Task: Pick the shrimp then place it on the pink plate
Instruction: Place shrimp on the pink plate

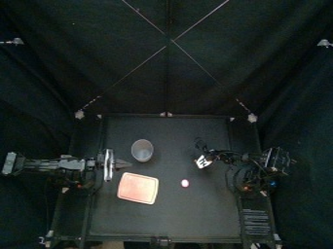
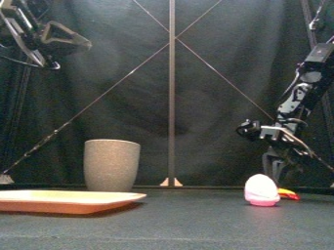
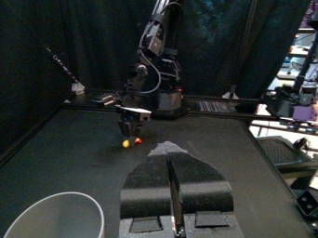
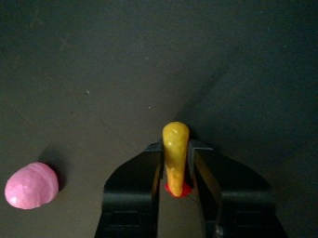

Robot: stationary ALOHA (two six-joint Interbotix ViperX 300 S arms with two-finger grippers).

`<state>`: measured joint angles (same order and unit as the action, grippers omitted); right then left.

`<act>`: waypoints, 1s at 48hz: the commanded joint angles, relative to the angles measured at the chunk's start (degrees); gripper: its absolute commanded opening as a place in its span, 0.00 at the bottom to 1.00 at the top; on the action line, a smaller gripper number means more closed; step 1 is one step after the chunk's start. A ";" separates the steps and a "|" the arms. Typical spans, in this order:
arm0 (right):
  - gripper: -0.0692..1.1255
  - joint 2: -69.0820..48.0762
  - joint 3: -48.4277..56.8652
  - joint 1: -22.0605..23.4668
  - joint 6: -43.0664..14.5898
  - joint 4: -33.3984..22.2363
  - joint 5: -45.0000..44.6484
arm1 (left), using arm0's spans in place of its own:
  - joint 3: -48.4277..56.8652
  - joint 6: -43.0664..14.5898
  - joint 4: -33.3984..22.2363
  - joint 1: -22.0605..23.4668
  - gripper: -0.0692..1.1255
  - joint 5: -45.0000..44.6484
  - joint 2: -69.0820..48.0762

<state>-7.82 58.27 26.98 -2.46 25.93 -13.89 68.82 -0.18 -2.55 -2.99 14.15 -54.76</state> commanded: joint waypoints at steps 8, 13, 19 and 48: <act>0.49 -3.25 -5.98 -5.80 0.18 -0.26 -0.53 | -0.79 -0.09 0.00 -0.09 0.08 0.53 0.26; 0.49 -4.57 -10.46 -9.93 0.35 -0.97 -0.35 | -0.88 -0.09 0.09 -0.18 0.08 0.62 0.26; 0.49 -4.57 -15.21 -14.33 0.35 -2.37 -0.18 | -0.88 -0.09 0.09 -0.18 0.08 1.23 0.26; 0.49 18.37 -38.76 -27.77 0.35 -4.48 7.12 | -0.53 -0.18 0.09 -0.35 0.08 1.32 0.26</act>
<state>8.44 24.70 -0.26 -2.29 21.62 -7.47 69.08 -0.26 -2.64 -3.16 14.94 -54.76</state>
